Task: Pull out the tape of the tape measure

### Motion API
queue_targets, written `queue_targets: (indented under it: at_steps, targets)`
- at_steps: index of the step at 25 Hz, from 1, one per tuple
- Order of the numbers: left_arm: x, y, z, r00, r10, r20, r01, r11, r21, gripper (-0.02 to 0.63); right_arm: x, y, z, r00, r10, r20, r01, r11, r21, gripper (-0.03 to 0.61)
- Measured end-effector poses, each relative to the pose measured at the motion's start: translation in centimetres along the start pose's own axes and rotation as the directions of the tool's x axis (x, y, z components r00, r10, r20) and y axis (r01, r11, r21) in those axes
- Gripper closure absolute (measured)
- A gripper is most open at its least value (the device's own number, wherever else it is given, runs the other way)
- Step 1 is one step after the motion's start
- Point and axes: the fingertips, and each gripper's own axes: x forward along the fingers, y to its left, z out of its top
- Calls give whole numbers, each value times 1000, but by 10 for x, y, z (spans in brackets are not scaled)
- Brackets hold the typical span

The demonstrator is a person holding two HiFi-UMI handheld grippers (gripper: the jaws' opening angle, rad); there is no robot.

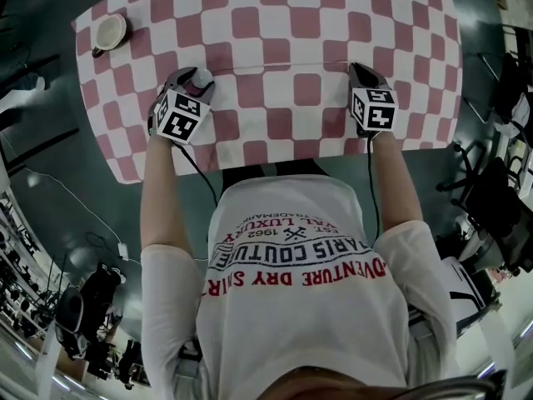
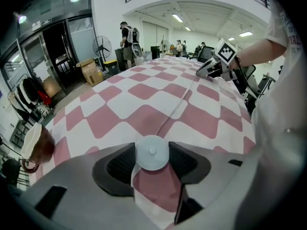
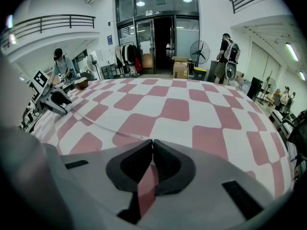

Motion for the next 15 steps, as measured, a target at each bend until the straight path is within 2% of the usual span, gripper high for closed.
queue_targets:
  at_steps: [4, 6, 9, 12, 15]
  targets:
    - [1, 2, -4, 1000, -19, 22, 20, 998, -60, 377, 1, 1, 0, 1000, 10, -3, -10, 1000, 24, 543]
    - [0, 6, -4, 999, 5, 38, -2, 997, -77, 345, 1, 3, 0, 1000, 11, -6, -11, 1000, 25, 523]
    - [-2, 10, -2, 997, 53, 60, -49, 996, -71, 310, -1, 5, 4, 1000, 8, -2, -8, 1000, 18, 471]
    - [-3, 3, -1, 997, 44, 70, -39, 997, -63, 278, -6, 6, 10, 1000, -12, 16, 11, 1000, 18, 432]
    - [-7, -1, 7, 994, 43, 99, -37, 997, -64, 276, -15, 8, 21, 998, -23, 50, 21, 999, 25, 426]
